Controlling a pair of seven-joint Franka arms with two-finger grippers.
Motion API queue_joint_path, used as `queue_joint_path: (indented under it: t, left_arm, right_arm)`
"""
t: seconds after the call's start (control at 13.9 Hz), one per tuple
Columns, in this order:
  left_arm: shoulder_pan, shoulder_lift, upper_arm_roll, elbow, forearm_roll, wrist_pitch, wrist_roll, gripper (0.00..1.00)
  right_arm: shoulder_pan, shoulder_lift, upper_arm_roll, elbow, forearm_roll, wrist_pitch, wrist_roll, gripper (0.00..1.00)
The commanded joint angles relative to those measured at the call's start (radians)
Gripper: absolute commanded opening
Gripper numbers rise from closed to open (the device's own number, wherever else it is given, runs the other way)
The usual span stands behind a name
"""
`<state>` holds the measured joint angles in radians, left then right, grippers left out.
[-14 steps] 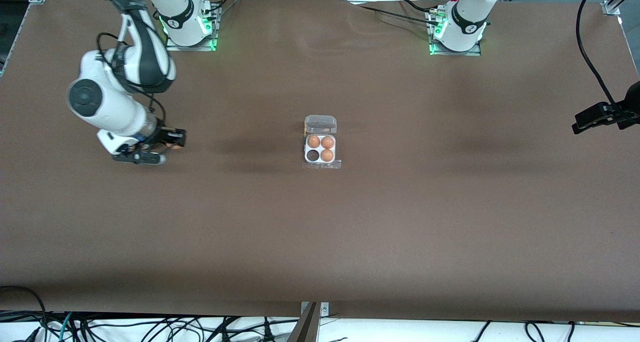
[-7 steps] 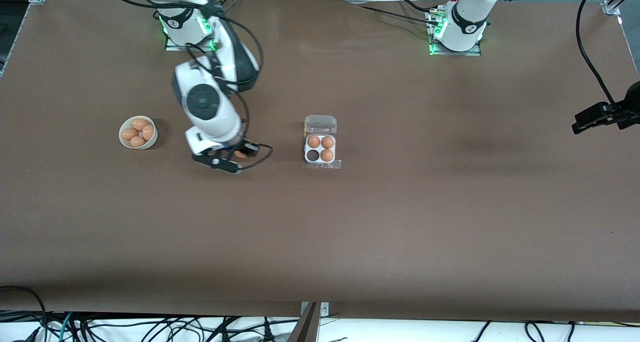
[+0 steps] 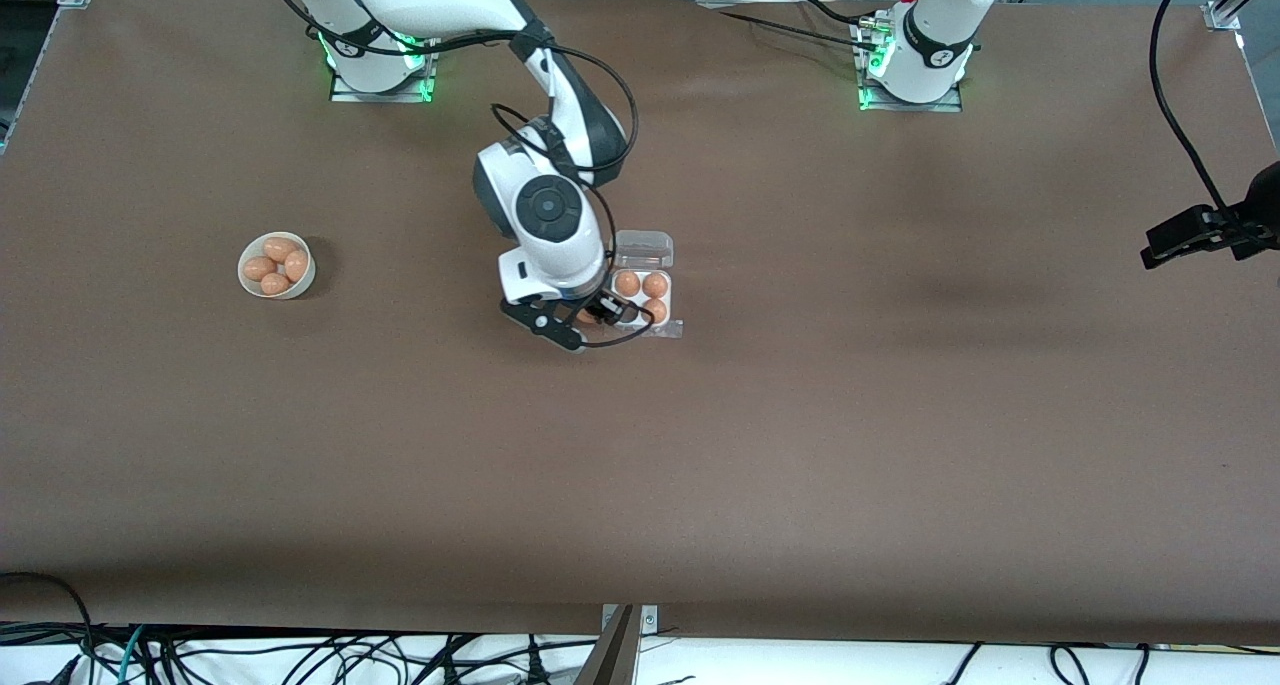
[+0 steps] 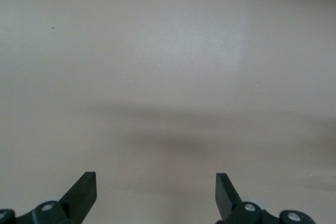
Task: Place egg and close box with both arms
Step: 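Carry the egg with the right gripper over the plastic carton, then lower the egg into the empty carton cup and open the right gripper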
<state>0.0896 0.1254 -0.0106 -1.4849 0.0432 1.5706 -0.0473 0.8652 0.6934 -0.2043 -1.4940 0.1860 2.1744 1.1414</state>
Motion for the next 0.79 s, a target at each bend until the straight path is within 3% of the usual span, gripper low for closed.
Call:
queue_joint_path:
  t: [0.0,0.72]
  left_arm:
    - [-0.01,0.01,0.0,0.025,0.014,-0.02,0.017,1.0]
    - [-0.014,0.016,0.0,0.025,0.014,-0.02,0.009,1.0]
  right_arm:
    - [0.021,0.072,0.0,0.113,0.016,-0.012,0.073,0.29]
    - [0.023,0.107,0.033,0.135,0.023,-0.007,0.106,0.29]
